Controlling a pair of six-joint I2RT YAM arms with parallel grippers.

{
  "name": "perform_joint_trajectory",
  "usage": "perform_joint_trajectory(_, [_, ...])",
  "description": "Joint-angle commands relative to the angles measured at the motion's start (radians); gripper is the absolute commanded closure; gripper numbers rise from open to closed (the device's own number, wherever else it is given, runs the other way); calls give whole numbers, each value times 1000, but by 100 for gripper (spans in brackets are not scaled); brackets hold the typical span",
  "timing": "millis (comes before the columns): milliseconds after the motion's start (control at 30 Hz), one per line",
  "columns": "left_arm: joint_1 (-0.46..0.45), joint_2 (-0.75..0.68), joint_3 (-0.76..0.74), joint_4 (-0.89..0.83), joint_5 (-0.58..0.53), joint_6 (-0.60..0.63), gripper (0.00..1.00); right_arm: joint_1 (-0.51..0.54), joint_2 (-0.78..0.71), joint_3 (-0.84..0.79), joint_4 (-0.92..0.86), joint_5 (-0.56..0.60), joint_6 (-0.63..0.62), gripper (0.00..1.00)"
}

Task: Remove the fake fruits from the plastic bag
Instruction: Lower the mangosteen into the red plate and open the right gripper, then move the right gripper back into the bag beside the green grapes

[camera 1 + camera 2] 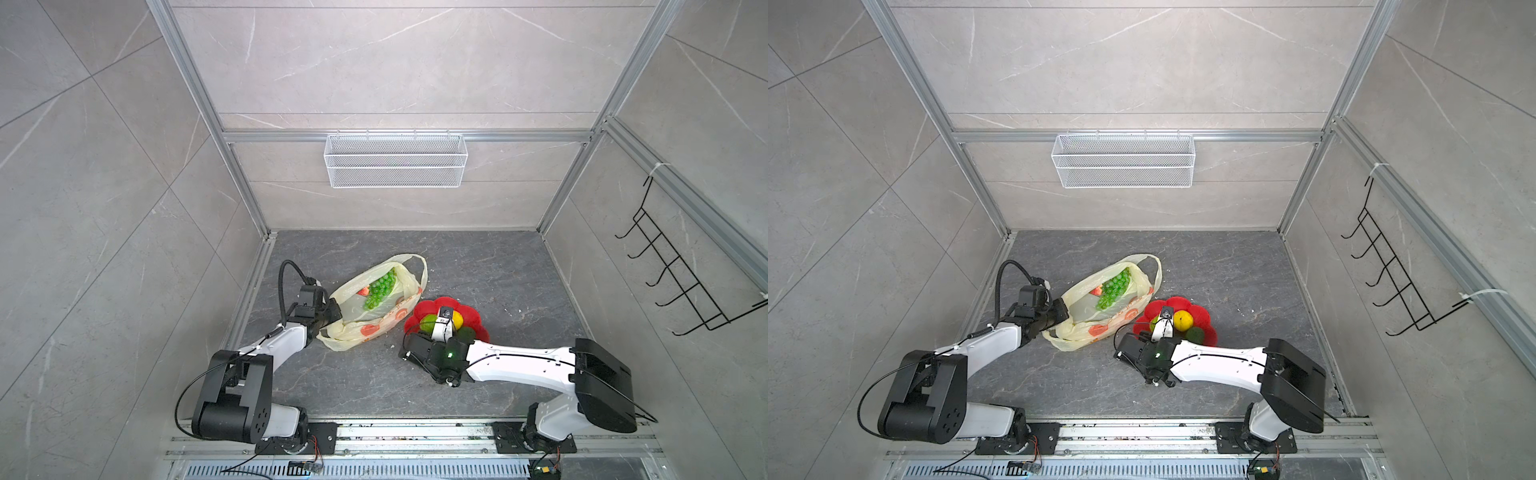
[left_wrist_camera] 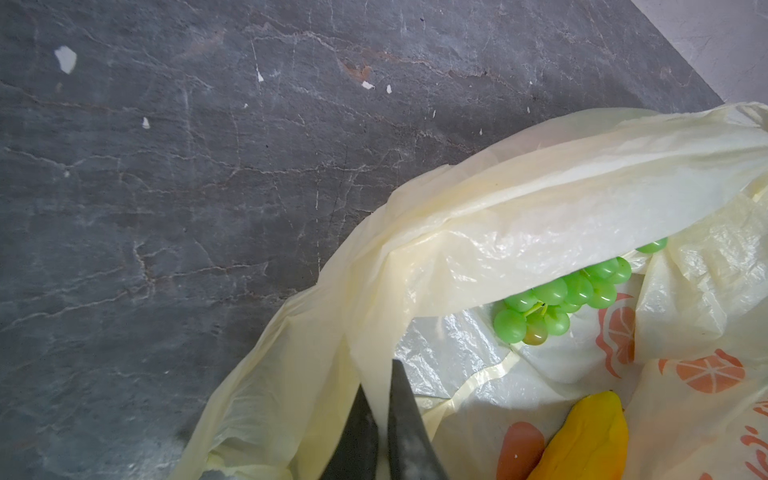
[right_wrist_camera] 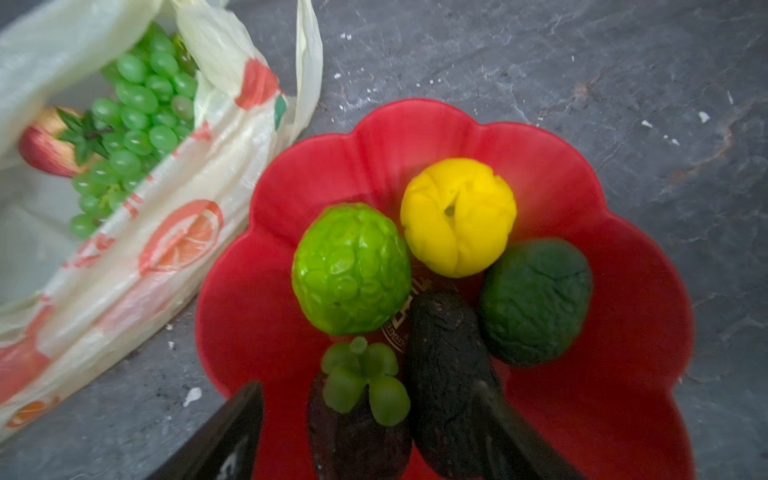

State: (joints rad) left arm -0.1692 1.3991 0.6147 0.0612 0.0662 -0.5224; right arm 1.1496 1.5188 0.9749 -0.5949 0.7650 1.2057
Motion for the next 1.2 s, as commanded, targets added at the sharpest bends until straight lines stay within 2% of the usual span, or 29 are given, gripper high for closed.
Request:
perform_joint_trajectory(0, [-1, 6, 15, 32, 29, 35, 92, -23, -58, 24, -9, 31, -87, 20])
perform_joint_trajectory(167, [-34, -10, 21, 25, 2, 64, 93, -77, -88, 13, 107, -30, -223, 20])
perform_joint_trajectory(333, [-62, -48, 14, 24, -47, 76, 96, -172, -26, 81, 197, -229, -369, 20])
perform_joint_trajectory(467, [-70, -110, -21, 64, -45, 81, 100, -211, 62, 193, 209, -344, -455, 21])
perform_joint_trajectory(667, [-79, -199, -78, 129, -41, 85, 100, -235, 274, 433, 182, -513, -590, 26])
perform_joint_trajectory(800, [-81, -207, -83, 134, -43, 84, 100, -278, 385, 540, 190, -635, -589, 36])
perform_joint_trajectory(933, [-81, -182, -68, 116, -52, 81, 100, -316, 490, 624, 209, -722, -543, 41])
perform_joint_trajectory(1167, [-80, -142, -49, 91, -67, 73, 100, -336, 671, 804, 176, -716, -573, 47])
